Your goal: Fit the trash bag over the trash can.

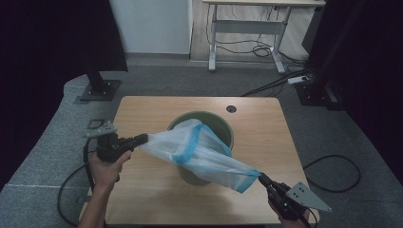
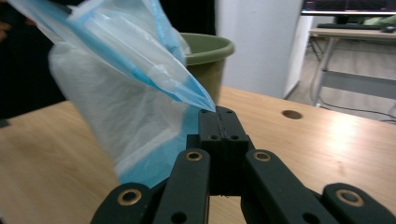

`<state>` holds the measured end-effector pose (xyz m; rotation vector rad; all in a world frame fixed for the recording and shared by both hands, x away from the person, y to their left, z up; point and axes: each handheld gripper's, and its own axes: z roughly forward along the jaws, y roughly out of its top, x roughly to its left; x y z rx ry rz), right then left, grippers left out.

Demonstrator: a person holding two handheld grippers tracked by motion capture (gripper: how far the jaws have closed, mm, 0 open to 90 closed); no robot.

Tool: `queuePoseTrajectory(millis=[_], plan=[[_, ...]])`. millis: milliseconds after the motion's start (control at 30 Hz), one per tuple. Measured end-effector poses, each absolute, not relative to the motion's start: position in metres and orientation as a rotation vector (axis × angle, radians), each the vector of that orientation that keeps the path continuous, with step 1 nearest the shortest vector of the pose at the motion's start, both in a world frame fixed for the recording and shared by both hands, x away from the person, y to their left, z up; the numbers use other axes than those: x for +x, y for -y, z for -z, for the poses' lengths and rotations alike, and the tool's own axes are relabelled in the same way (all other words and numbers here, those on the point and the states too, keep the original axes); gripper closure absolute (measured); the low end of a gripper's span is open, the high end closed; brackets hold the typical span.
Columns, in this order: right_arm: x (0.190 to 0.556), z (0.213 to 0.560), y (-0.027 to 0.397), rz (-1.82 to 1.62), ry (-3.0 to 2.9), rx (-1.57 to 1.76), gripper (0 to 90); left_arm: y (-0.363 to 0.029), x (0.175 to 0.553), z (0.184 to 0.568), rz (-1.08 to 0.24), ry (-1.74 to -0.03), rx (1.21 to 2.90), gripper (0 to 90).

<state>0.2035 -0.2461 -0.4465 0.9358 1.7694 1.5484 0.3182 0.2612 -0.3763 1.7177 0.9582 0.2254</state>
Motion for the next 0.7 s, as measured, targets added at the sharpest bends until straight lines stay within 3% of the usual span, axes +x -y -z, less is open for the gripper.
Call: queuePoseTrajectory(millis=[300,667,700], plan=[[0.199,0.471,0.232,-1.563,-1.891,0.929,88.9,-0.273,0.312,0.408,-0.206,-1.007,1.719,89.9],[0.214,0.506,0.214,-1.516,-1.993,0.988,88.7,-0.257,0.330,0.422,-0.218,-1.047,1.753,89.9],[0.212,0.506,0.214,-1.521,-1.994,0.990,84.4,-0.257,0.330,0.422,-0.220,-1.047,1.751,89.9]])
